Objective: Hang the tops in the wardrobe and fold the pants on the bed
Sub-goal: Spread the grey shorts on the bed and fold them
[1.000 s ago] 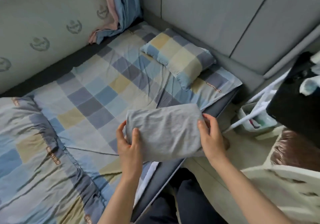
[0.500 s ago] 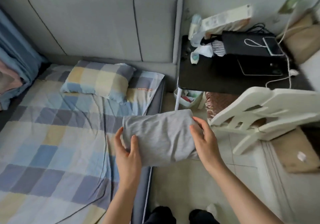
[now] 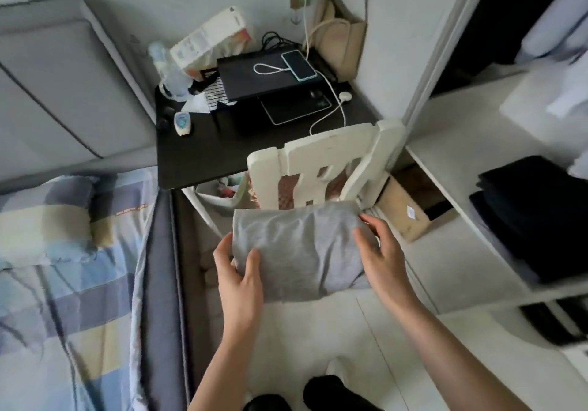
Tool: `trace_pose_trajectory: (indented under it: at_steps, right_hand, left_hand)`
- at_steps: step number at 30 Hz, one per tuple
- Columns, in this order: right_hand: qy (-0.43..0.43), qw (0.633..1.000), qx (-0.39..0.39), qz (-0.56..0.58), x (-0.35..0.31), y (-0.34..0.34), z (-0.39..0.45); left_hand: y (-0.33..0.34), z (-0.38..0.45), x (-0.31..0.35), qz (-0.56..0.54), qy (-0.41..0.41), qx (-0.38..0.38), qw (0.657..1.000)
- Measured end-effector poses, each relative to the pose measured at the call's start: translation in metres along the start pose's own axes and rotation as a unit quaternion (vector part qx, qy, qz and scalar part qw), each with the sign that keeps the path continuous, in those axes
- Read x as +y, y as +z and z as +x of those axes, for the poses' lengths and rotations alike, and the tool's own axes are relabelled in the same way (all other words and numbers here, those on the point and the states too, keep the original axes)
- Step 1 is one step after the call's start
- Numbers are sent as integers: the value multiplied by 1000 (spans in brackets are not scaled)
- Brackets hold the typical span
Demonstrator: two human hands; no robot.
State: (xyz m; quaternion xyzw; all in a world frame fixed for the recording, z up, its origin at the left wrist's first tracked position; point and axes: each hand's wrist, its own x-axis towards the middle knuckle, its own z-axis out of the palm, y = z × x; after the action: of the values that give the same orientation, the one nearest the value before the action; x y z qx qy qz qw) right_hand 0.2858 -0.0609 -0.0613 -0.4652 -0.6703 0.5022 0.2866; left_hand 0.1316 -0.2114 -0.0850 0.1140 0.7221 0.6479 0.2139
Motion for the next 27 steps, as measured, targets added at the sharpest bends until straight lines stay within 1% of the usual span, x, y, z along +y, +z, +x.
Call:
trace_pose_trajectory:
  at_steps: [3,6,11,13,16,19,24,27]
  right_hand:
    - [25,998,60,-14,21,-58,16]
    - [54,993,102,-12,37,-97,27]
    - [105,978,180,4,61,-138,45]
    - [132,967,217,4,68,-154,58]
    - [165,955,245,1,69,-168,78]
    - [179,940,290,13,68,-179,104]
    - [211,896,390,26,71,-193,129]
    - [234,869,436,20,83,-202,134]
  left_hand:
    - [64,-8,5,4,-7,-76,997]
    - [112,-8,10,9,-11,-136,991]
    - [184,8,14,61,-39,-214,974]
    - [218,21,14,75,-50,-258,962]
    - [253,39,15,84,-68,-304,946]
    - [296,68,21,94,-83,-366,922]
    - [373,111,42,113,-85,-478,867]
    - [417,118,42,128,-93,-523,837]
